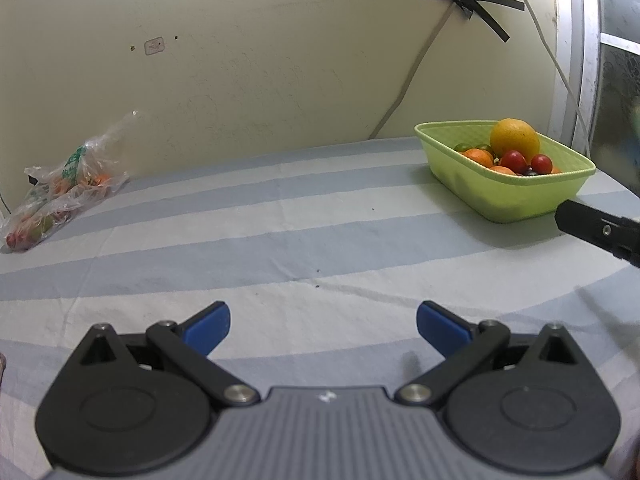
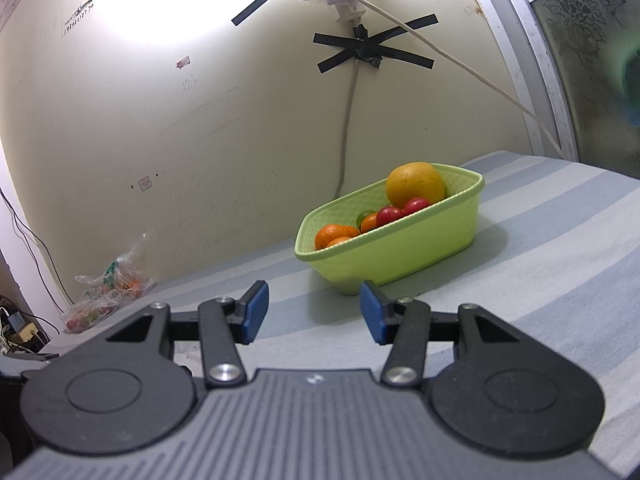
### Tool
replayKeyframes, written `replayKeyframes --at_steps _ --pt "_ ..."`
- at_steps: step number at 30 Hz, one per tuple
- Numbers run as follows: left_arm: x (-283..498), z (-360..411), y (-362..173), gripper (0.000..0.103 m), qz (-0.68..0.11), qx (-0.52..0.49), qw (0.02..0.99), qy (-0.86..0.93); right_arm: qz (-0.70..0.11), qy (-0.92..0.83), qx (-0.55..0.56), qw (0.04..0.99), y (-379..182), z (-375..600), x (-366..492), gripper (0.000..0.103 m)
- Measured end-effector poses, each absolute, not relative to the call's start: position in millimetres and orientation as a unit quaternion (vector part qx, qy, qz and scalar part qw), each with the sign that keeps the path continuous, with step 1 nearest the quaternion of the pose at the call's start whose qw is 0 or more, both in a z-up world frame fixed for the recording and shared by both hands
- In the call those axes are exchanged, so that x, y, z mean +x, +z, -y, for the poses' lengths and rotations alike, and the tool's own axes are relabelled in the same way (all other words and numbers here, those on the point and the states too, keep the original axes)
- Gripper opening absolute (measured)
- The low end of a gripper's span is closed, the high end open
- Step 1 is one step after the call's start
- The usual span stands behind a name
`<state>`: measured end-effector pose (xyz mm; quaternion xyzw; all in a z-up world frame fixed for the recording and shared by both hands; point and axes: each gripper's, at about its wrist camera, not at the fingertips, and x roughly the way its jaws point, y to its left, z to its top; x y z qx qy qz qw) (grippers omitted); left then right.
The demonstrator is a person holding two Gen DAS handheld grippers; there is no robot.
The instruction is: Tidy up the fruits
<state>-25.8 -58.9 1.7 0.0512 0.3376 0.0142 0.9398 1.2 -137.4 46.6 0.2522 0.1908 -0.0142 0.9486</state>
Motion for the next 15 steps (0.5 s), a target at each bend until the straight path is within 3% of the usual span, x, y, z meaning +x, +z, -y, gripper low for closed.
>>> replayKeyframes --at_steps 15 --pt "-29.3 56.7 6.8 0.103 -0.317 0.032 0.948 -0.001 -0.191 -0.015 0.252 0.949 46.3 134.9 2.9 0.053"
